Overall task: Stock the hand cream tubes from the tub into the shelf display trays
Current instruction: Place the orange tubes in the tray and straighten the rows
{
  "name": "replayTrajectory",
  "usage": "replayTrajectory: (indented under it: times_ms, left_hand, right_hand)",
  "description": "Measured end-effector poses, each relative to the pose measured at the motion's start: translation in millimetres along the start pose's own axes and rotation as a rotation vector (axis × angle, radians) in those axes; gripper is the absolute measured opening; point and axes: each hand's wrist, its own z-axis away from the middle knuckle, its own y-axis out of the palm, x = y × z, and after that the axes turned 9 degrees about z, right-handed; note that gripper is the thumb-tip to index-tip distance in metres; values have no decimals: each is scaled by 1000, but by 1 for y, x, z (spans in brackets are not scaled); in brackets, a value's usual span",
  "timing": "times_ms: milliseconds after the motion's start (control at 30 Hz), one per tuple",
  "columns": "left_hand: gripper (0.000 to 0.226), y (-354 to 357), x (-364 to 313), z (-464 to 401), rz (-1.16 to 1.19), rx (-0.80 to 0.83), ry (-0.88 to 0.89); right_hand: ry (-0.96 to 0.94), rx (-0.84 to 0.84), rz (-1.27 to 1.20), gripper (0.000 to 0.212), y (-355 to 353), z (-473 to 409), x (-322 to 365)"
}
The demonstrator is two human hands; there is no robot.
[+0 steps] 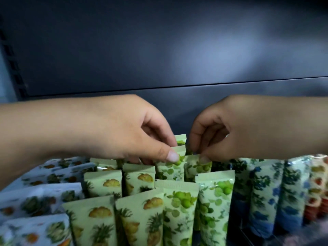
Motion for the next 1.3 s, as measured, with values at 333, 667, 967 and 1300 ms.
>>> replayTrajectory:
  times_ms: [333, 667, 967, 1300]
  left_hand:
    - [3, 2, -7, 4, -40, -95, -58]
    - [6, 10, -6, 9, -33, -129, -13]
    - [12, 14, -3, 15, -308, -76, -19]
    - [13, -11, -11, 17, -105, -189, 12]
  right_hand:
    - [65, -119, -26, 7, -3, 8, 2]
    - [107, -221, -160, 22, 26, 49, 13]
    - [189, -173, -175, 13, 28, 47, 8]
    - [179, -149, -79, 5, 17, 45, 11]
